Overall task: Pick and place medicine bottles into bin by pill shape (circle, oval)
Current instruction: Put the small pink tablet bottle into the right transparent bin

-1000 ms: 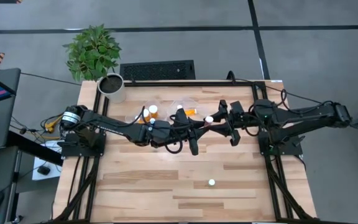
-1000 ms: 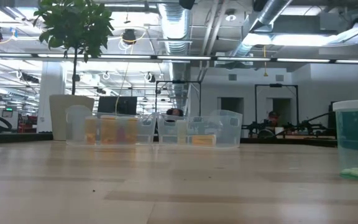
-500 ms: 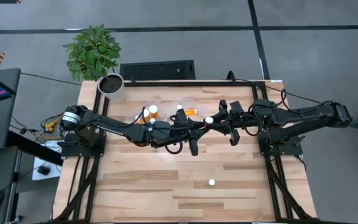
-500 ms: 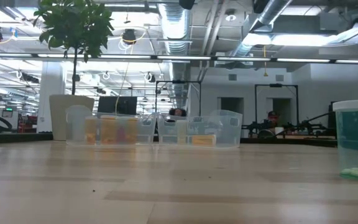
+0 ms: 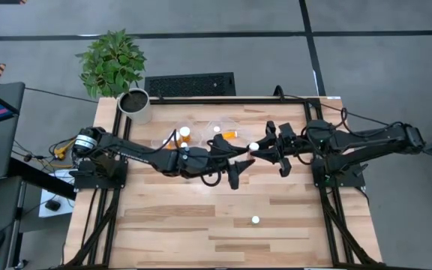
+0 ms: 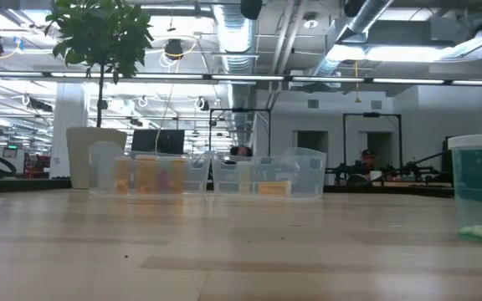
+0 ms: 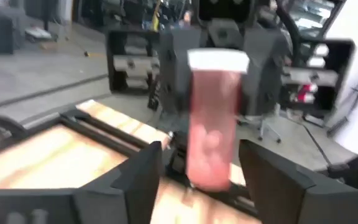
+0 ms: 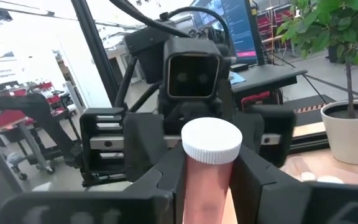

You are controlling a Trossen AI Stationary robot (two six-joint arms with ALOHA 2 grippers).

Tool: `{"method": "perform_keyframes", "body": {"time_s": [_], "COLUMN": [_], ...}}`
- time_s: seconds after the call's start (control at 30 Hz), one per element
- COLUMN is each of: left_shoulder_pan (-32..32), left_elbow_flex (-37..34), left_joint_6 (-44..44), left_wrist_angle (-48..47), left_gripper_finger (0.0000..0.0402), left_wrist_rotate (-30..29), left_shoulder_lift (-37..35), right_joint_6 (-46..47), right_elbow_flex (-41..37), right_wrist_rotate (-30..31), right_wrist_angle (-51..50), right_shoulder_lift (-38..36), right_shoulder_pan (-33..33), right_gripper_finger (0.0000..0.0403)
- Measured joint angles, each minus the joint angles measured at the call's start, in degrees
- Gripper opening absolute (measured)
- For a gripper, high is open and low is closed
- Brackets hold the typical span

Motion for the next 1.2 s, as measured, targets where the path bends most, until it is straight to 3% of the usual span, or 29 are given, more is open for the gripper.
{"method": "perform_keyframes", "body": {"time_s": [0.13,0.3,0.9,1.2], "left_shoulder_pan": [-0.1,0.0,0.0,0.0], "left_elbow_flex": [0.0,0.0,0.0,0.0], "left_joint_6": [-2.3,-1.4,-0.5,-0.5], "left_wrist_angle": [-1.9,-1.2,-2.4,-2.5], "left_gripper_finger": [0.0232,0.0233,0.0117,0.0094], "left_wrist_rotate": [1.3,1.0,2.4,2.4], "left_shoulder_lift": [0.0,0.0,0.0,0.0], "right_joint_6": [-0.1,-0.1,1.0,1.0], "right_elbow_flex": [0.0,0.0,0.0,0.0], "right_wrist_rotate": [0.0,0.0,0.0,0.0], "right_wrist_angle": [-0.6,-0.9,-1.0,-1.3], "right_shoulder_lift": [-0.7,-0.6,-0.3,-0.3], "right_shoulder_pan": [0.0,0.1,0.1,0.1], "right_gripper_finger": [0.0103,0.0103,0.0103,0.0103]}}
